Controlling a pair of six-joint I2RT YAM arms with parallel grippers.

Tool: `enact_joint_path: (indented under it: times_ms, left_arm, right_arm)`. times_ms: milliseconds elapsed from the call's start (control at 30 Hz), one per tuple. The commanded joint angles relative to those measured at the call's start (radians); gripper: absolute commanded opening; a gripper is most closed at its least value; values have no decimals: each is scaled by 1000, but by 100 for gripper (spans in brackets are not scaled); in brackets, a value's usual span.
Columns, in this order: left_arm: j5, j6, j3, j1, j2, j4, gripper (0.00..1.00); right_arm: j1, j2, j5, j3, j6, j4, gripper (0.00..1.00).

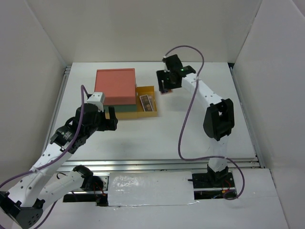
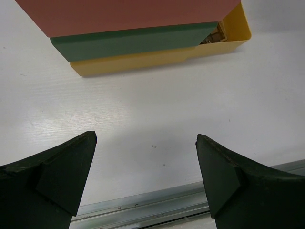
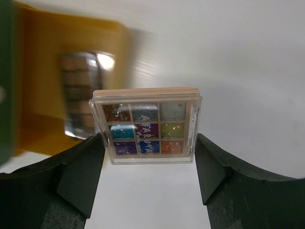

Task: Organize the makeup

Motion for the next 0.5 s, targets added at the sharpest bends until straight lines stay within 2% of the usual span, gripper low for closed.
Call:
enact_joint_path:
  times_ms: [0,100,267,467]
  left_arm:
    - [-20,13,8,9,-20,37,100]
    - [-34,6,3,12,-40,35,99]
    - [-43,1,-1,10,-57,34,99]
    - [-36,4,2,10,-60,34,99]
  right_arm:
    - [108,7,100,47,160,170,37]
    - [167,39,177,58,263,246,38]
    - [211,122,203,150,326,222,39]
    - [237,113,219,75,346,231,49]
